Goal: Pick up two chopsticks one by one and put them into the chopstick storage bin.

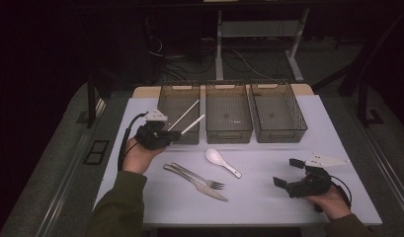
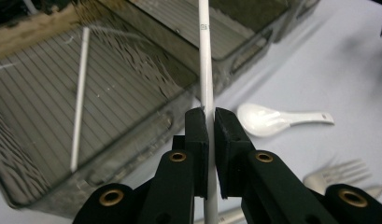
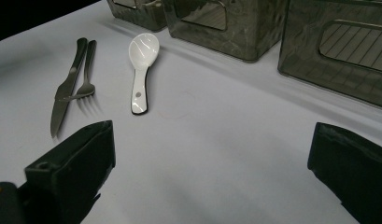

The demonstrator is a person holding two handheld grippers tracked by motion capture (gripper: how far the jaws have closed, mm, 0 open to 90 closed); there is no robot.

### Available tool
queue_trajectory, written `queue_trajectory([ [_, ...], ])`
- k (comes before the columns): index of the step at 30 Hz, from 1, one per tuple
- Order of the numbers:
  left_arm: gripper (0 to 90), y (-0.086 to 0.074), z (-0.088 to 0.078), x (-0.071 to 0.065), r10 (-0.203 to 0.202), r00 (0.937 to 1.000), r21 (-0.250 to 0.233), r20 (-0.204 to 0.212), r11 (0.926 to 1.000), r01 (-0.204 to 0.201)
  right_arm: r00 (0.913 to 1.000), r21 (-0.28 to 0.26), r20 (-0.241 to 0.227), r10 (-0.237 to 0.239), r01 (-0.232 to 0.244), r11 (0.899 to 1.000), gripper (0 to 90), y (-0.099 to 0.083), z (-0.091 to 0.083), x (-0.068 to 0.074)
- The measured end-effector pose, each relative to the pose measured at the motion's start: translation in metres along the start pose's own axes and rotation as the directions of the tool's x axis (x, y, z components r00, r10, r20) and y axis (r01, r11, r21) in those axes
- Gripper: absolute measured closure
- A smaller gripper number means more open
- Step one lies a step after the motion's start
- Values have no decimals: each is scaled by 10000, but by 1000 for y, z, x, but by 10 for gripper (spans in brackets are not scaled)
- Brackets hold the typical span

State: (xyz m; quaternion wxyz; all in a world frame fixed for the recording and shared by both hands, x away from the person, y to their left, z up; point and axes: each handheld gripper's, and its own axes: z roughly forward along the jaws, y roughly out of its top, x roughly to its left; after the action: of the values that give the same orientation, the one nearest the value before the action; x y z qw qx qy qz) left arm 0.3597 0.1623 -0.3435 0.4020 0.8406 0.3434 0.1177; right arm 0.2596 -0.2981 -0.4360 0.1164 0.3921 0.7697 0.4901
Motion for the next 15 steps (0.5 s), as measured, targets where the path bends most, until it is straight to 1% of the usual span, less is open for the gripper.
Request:
queue_trajectory([
  [1,836,3,0,2,-16,10000,-58,-40,10000,16,10000,-1,-1,-3,3,10000,9,0,0,0],
  [2,836,6,0,4,-12,10000,-19,-96,10000,12,9999,-72,32,-136,136,9999,9,0,0,-1],
  [3,835,8,1,6,-35,9999,-35,-97,10000,34,10000,6,-6,5,-5,10000,9,0,0,0],
  [4,836,10,1,8,-18,9999,-42,-114,10000,18,10000,11,-16,32,-32,10000,9,0,0,0],
  [7,835,17,3,14,-49,9999,-48,-162,10000,48,10000,-20,10,-29,29,10000,9,0,0,0],
  [9,836,21,4,18,-185,9995,-93,-260,9998,182,10000,-22,14,-20,20,10000,9,0,0,0],
  [15,836,35,7,31,-216,9988,-118,-432,9997,211,10000,-63,3,9,-9,10000,9,0,0,0],
])
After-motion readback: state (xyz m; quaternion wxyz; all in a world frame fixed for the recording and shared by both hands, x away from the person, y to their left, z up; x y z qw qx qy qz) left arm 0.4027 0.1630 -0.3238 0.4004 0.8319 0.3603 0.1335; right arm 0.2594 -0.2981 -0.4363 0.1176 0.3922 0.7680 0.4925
